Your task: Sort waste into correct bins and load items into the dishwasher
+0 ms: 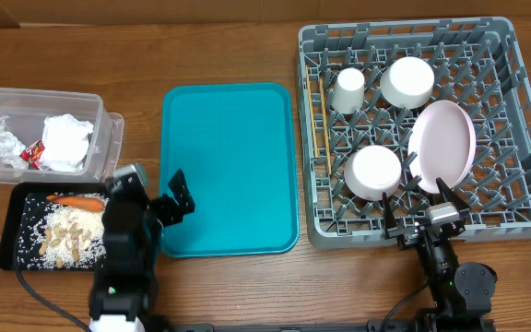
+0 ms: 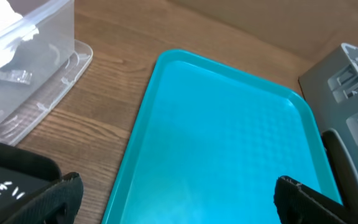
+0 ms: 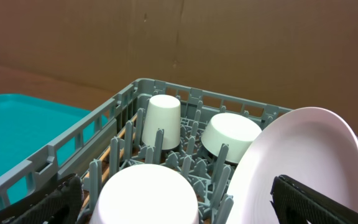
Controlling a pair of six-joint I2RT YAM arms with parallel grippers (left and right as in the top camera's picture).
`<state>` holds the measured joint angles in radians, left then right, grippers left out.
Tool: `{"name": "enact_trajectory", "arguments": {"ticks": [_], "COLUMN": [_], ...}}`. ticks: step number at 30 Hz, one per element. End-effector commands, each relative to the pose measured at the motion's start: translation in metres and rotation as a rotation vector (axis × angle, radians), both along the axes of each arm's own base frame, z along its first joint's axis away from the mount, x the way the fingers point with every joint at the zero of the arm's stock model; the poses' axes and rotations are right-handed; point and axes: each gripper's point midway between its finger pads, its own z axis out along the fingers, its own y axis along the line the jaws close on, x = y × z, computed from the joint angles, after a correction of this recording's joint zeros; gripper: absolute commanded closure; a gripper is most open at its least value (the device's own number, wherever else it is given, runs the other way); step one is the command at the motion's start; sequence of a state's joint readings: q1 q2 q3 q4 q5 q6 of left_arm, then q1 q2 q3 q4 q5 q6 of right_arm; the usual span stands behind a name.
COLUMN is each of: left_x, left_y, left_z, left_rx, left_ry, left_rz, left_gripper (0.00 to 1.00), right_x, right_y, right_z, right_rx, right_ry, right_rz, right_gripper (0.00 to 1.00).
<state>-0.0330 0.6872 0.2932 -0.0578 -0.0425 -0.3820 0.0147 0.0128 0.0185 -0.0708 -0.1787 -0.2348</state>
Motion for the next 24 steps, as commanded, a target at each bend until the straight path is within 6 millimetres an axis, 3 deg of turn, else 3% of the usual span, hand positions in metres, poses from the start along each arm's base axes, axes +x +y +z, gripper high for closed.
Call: {"name": "enact_trajectory", "arguments": {"ticks": [1,16,24], "left_x": [-0.009,-0.035,-0.036], "left_y": [0.001,0.002,0.003], "left_z": [-0.012,-0.04,-0.015], "left_rx": [0.011,0.009,0.17], "left_ry": [-0.044,-0.107,-0.213], "left_rz": [0.001,0.004,-0.05], "left_gripper": [0.0,0.0,0.0], "right_x": [0.0,0.0,0.0], "right_y": [0.0,0.0,0.0], "right_z": [-0.002,-0.002,-0.002], "right_rx": [0.01,0.01,0.01], "right_ry": [-0.002,-0.002,-0.002], "right_rz": [-0.002,-0.002,-0.002], "right_gripper": [0.0,0.0,0.0]}}
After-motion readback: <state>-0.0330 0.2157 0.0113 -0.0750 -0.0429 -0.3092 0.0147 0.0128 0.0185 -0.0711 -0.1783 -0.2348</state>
